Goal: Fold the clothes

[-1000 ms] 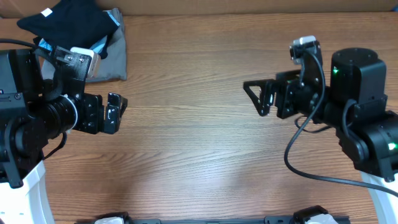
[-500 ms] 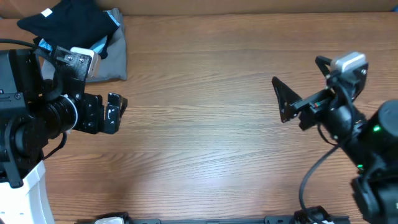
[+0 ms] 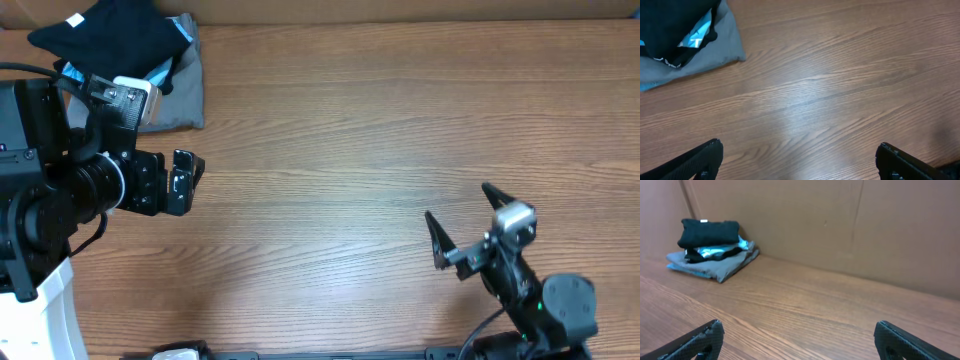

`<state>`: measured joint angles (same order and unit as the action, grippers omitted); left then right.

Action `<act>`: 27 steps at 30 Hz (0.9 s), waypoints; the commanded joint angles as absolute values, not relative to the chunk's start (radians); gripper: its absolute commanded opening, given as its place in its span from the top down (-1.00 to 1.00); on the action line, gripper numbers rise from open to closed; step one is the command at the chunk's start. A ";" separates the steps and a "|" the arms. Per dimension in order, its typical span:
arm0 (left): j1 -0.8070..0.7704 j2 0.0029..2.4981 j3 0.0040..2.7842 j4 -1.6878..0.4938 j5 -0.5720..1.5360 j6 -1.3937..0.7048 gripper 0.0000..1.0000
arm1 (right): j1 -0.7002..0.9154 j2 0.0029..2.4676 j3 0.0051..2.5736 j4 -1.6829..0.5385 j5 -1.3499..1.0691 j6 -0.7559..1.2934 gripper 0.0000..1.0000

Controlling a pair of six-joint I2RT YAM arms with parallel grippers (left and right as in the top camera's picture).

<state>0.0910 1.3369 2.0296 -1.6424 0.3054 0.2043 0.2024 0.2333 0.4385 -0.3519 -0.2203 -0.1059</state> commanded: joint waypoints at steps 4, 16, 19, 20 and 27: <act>0.084 1.341 2.032 -1.642 0.304 0.187 -1.00 | 0.172 0.004 0.246 -0.337 -0.233 -0.097 -1.00; 0.084 1.341 2.032 -1.642 0.304 0.187 -0.99 | 0.170 0.003 0.027 -0.096 -0.237 -0.098 -1.00; 0.084 1.341 2.032 -1.642 0.304 0.187 -1.00 | 0.170 0.003 0.008 -0.056 -0.236 -0.098 -1.00; 0.084 1.341 2.032 -1.642 0.304 0.187 -1.00 | 0.170 0.003 0.008 -0.057 -0.236 -0.098 -1.00; 0.084 1.341 2.032 -1.642 0.304 0.187 -0.99 | 0.170 0.003 0.008 -0.057 -0.236 -0.098 -1.00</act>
